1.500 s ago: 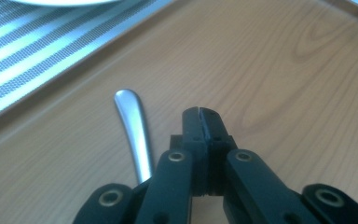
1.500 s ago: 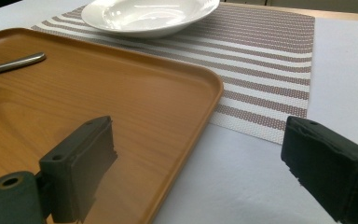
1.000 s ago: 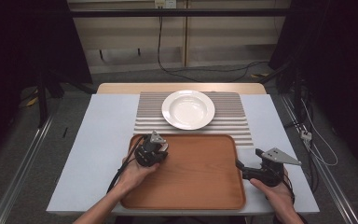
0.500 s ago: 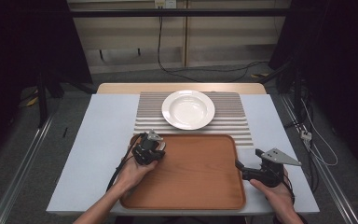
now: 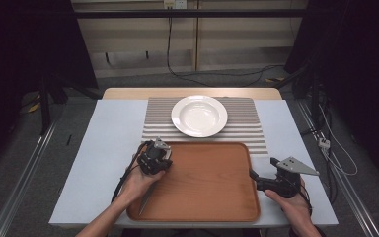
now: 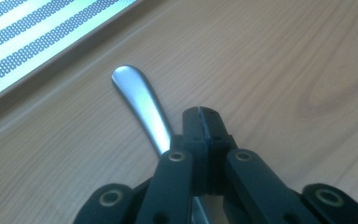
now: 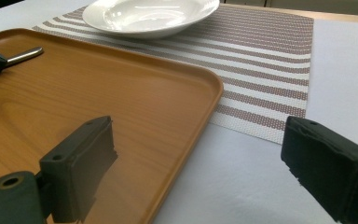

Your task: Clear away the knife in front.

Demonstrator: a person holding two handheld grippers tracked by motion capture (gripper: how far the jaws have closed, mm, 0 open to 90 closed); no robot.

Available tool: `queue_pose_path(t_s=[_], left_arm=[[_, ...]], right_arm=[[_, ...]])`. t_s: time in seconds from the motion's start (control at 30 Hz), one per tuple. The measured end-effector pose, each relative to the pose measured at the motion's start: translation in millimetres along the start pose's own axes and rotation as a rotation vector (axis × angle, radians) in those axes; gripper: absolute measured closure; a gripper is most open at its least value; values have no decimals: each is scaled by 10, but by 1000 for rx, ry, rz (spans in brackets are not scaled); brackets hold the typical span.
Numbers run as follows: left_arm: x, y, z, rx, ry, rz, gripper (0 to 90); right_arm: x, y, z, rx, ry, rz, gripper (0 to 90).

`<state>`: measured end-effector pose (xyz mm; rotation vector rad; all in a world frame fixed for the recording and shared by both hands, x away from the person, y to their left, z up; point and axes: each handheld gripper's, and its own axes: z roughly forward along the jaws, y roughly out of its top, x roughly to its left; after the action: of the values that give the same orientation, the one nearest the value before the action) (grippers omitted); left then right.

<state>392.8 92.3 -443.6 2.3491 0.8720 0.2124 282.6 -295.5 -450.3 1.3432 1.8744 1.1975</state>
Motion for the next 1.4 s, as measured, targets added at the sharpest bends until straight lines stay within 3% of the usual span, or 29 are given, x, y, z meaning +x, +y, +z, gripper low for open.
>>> queue_pose_path(t_s=[0.07, 0.1, 0.2, 0.23, 0.63, 1.03, 1.4], left_arm=[[2, -3, -10, 5, 17, 0, 900], [19, -7, -12, 3, -5, 2, 900], [20, -18, -23, 4, 10, -7, 900], [34, -20, -28, 7, -10, -6, 900], [70, -76, -79, 10, -13, -25, 900], [123, -94, -128, 39, 6, -8, 900], [194, -136, -174, 49, -17, -5, 900]], right_arm=[[-1, 0, 3, 1, -1, 0, 93], [0, 0, 3, 0, 0, 0, 93], [1, -1, 2, 1, 2, -1, 93], [1, -1, 2, 1, 1, -1, 93], [3, 0, 6, 2, 0, -1, 93], [2, 0, 6, 3, 0, -1, 93], [5, 1, 7, 3, 1, -3, 92]])
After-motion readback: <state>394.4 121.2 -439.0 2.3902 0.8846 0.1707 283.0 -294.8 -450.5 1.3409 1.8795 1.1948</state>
